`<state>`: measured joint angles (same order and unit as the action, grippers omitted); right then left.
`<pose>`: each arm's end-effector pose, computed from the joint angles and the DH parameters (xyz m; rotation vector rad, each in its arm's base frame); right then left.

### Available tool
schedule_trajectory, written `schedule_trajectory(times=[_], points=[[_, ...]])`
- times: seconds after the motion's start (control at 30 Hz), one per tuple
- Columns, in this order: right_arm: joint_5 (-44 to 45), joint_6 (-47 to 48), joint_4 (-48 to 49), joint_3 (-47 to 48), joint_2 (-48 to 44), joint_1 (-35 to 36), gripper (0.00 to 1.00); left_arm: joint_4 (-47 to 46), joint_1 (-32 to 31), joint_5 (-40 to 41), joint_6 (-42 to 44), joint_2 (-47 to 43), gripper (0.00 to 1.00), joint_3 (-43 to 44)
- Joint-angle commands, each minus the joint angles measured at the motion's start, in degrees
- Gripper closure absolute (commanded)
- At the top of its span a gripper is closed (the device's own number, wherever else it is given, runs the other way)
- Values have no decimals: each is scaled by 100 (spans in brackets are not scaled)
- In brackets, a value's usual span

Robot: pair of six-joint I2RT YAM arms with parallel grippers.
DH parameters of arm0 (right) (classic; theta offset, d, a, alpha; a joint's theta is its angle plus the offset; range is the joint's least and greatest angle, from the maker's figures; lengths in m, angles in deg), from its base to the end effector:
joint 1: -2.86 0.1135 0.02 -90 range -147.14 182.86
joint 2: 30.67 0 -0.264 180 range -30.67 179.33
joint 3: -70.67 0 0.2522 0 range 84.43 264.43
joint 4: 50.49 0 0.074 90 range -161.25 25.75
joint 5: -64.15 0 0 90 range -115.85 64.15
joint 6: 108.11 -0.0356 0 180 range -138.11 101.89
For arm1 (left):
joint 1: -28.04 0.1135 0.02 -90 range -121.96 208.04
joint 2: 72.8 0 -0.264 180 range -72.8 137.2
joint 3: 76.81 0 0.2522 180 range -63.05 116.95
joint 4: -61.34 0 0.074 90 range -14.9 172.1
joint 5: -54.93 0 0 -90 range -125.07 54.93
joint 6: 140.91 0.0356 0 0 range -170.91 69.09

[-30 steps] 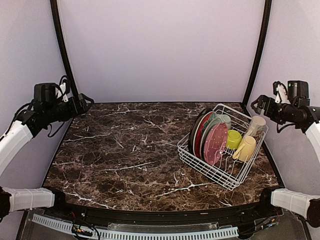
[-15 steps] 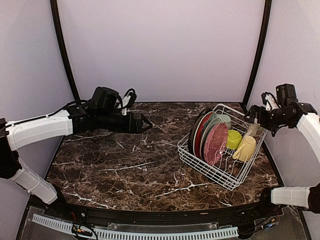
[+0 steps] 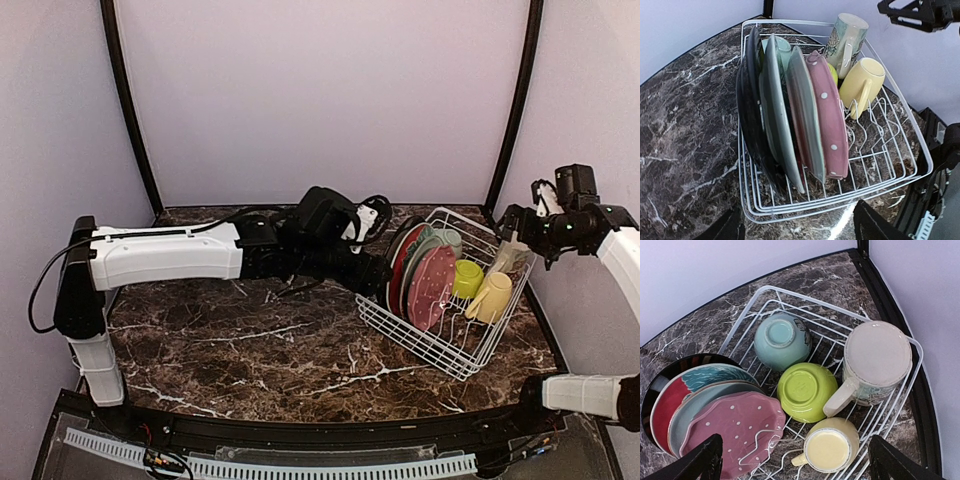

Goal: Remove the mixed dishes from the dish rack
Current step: Grab the plate from the dish rack.

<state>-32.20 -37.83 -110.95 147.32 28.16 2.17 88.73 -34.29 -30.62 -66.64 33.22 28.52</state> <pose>0.2040 0.0015 0.3425 0.3566 2.3004 0.2960 0.2075 -0.3899 0.3127 0.8035 1.9921 -0.7465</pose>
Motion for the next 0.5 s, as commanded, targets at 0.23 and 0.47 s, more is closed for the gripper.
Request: schedule_trajectory(times=[0.23, 0.47], points=[[-1219, 716, 404, -152, -350, 25, 1, 245, -192, 1131, 428, 692, 54, 678], [-1223, 759, 431, -152, -401, 25, 1, 196, -201, 1222, 460, 1077, 65, 1043]])
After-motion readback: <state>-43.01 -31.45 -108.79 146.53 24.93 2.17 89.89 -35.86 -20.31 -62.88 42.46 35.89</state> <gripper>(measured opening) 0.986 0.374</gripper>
